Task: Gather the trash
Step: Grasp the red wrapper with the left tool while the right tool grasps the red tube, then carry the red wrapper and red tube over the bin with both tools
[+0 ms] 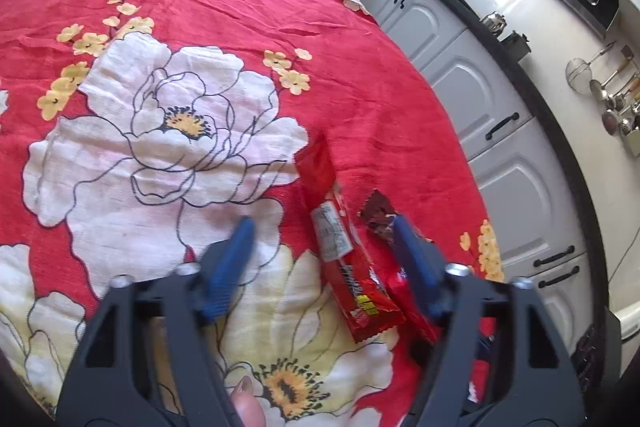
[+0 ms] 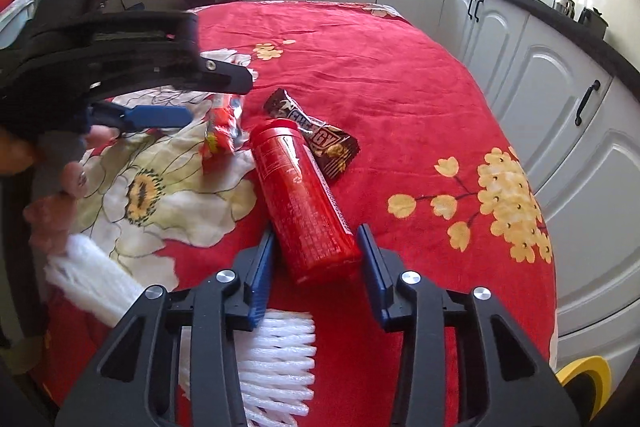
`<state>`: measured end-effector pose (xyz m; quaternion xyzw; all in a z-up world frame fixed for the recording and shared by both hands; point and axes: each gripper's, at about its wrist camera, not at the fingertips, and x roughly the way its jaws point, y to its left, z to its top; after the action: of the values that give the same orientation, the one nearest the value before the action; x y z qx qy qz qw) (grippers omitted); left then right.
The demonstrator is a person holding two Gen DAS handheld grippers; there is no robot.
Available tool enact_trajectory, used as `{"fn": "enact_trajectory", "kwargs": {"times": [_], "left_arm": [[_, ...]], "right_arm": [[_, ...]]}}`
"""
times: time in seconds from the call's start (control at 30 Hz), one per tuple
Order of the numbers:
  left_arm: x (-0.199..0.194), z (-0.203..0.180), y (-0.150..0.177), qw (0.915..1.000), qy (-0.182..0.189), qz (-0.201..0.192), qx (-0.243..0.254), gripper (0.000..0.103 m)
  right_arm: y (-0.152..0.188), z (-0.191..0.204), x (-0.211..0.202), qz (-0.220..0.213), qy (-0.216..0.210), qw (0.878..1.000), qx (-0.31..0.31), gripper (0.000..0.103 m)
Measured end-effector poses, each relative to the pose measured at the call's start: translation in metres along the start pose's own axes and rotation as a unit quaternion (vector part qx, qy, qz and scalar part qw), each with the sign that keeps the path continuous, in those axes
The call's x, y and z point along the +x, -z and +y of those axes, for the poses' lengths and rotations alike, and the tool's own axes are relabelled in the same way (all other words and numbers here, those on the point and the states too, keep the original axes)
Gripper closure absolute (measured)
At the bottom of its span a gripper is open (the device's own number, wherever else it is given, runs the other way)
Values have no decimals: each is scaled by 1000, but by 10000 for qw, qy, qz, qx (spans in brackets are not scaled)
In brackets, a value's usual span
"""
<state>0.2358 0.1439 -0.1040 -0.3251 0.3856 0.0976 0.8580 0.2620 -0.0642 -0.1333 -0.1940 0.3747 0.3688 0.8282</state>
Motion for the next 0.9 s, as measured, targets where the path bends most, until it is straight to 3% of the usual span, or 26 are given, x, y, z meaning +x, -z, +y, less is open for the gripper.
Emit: {"fn": "enact_trajectory", "kwargs": {"times": [0.03, 0.2, 0.4, 0.57, 0.9], "left_arm": [[1, 0, 1, 10000, -56, 3, 42, 67], [-1, 7, 4, 10000, 68, 43, 44, 93], [-26, -1, 6, 9991, 280, -199, 244, 97], [-53, -29, 12, 9953, 457, -471, 714, 97], [-69, -90, 42, 9851, 916, -463, 1380, 97]], "right_arm": [[1, -1, -2, -26, -10, 10000, 37, 67], [7, -2, -20, -287, -53, 9994, 197, 70], [12, -5, -50, -682, -87, 9968, 398, 73], [18, -17, -75, -970, -119, 9930, 668, 75], [44, -47, -117, -1354, -88, 9819, 1319, 76]]}}
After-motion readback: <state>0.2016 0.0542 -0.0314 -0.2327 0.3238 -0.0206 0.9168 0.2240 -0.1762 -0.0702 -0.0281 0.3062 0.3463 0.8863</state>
